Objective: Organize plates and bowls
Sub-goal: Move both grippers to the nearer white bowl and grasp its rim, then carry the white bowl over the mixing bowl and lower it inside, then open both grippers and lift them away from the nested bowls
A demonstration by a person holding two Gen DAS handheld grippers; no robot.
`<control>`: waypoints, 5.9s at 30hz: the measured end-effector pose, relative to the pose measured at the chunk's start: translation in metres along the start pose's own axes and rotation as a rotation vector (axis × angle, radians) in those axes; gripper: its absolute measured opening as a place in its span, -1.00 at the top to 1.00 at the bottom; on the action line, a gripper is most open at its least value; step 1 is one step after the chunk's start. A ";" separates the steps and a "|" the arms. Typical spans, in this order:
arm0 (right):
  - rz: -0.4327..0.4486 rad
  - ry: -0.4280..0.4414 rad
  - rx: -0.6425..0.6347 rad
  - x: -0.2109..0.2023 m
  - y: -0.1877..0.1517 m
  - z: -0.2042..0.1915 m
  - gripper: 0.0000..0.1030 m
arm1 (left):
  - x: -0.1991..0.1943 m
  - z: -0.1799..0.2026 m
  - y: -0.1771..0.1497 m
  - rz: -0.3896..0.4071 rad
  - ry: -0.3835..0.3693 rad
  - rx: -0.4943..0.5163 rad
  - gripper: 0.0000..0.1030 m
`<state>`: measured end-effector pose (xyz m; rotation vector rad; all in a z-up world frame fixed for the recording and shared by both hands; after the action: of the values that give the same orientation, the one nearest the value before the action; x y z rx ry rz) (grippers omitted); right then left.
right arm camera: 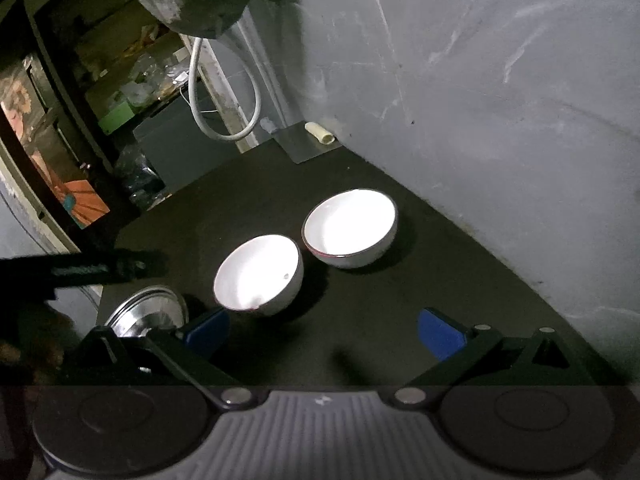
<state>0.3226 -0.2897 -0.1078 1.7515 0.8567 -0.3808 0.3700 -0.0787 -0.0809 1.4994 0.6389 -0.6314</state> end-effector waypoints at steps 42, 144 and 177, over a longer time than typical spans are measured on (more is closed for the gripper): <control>-0.071 0.098 0.089 0.040 0.007 -0.030 0.54 | 0.017 0.021 -0.010 -0.103 -0.284 -0.079 0.84; -0.331 0.176 -0.233 -0.104 -0.152 -0.126 0.48 | -0.151 -0.013 -0.205 -0.261 -0.212 -0.213 0.72; -0.293 0.179 -0.265 -0.106 -0.143 -0.124 0.25 | -0.157 -0.012 -0.198 -0.238 -0.201 -0.231 0.43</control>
<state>0.1288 -0.1932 -0.0955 1.4323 1.2412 -0.2889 0.1185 -0.0647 -0.1034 1.1381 0.7140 -0.8490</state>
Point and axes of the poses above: each gripper's, at about its wrist camera, not at the fingertips, and x roughly the way its jaws point, z to its right, y to its top, the point moved 7 cm from there along x, roughly the way its jaws point, and after that the axes turned 1 degree about z, right-handed, at the moved point
